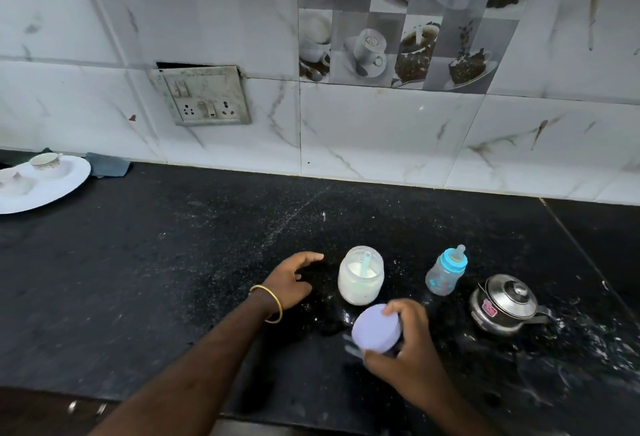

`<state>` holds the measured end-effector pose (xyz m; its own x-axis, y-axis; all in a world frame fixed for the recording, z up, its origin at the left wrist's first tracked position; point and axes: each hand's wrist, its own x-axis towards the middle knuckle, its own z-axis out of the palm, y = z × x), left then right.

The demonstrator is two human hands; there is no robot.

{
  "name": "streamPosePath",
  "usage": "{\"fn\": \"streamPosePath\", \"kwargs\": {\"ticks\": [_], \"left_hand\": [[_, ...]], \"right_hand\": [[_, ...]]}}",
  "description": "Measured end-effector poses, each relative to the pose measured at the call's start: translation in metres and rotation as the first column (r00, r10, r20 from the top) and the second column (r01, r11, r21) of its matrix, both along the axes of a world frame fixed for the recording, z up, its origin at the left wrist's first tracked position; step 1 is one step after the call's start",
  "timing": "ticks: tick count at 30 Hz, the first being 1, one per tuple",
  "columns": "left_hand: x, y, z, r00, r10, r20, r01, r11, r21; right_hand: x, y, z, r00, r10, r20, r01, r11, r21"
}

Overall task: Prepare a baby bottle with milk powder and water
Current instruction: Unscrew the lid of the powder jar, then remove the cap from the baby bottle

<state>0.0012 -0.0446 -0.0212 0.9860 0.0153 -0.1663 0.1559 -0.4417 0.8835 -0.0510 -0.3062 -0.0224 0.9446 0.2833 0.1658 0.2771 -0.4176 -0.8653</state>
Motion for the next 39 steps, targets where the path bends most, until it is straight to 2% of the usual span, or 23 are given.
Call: {"fn": "streamPosePath", "kwargs": {"ticks": [5,10,14,19,21,22,23,25,27,29,32,35,37,39], "left_hand": [[-0.008,0.006,0.007,0.989,0.134,0.056,-0.132,0.990,-0.053],[-0.011,-0.007,0.014,0.974,0.200,0.104,-0.186,0.974,-0.126],[-0.009,-0.019,0.025,0.962,0.233,0.141,-0.207,0.963,-0.172],[-0.001,-0.051,0.045,0.932,0.279,0.233,-0.225,0.946,-0.233],[0.003,-0.072,0.053,0.902,0.308,0.301,-0.227,0.934,-0.276],[0.005,-0.085,0.057,0.889,0.316,0.331,-0.216,0.927,-0.306],[0.008,-0.099,0.059,0.881,0.316,0.353,-0.199,0.923,-0.329],[0.015,-0.126,0.057,0.881,0.297,0.369,-0.170,0.925,-0.339],[0.025,-0.162,0.049,0.901,0.271,0.340,-0.150,0.927,-0.343],[0.030,-0.182,0.032,0.936,0.248,0.251,-0.158,0.931,-0.330],[0.044,-0.214,0.002,0.983,0.151,0.106,-0.130,0.974,-0.186],[0.059,-0.230,-0.013,0.998,0.057,-0.028,-0.057,0.998,-0.019],[0.066,-0.237,-0.015,0.996,0.083,-0.031,-0.084,0.996,-0.026],[0.070,-0.247,-0.016,0.990,0.138,0.033,-0.135,0.988,-0.075]], "right_hand": [[-0.009,0.028,-0.037,0.995,0.091,-0.044,-0.095,0.990,-0.108],[-0.003,0.042,-0.055,0.997,0.063,0.041,-0.044,0.933,-0.358],[-0.001,0.043,-0.058,0.998,0.064,-0.006,-0.060,0.885,-0.461],[0.005,0.031,-0.039,0.986,0.125,-0.111,-0.165,0.836,-0.524],[0.015,0.018,-0.017,0.992,0.126,-0.017,-0.116,0.834,-0.539],[0.023,0.008,-0.001,0.989,0.110,0.096,-0.047,0.865,-0.500],[0.033,-0.005,0.015,0.967,0.073,0.244,0.042,0.899,-0.435],[0.062,-0.035,0.044,0.861,-0.075,0.503,0.253,0.921,-0.297],[0.095,-0.071,0.073,0.808,-0.172,0.564,0.389,0.875,-0.290],[0.122,-0.087,0.089,0.880,-0.192,0.435,0.393,0.808,-0.439],[0.152,-0.112,0.083,0.981,-0.167,0.101,0.191,0.711,-0.677],[0.172,-0.119,0.073,0.991,-0.123,-0.046,0.051,0.683,-0.728],[0.179,-0.118,0.070,0.992,-0.075,-0.099,-0.022,0.680,-0.733],[0.184,-0.119,0.067,0.993,-0.012,-0.117,-0.078,0.678,-0.731]]}}
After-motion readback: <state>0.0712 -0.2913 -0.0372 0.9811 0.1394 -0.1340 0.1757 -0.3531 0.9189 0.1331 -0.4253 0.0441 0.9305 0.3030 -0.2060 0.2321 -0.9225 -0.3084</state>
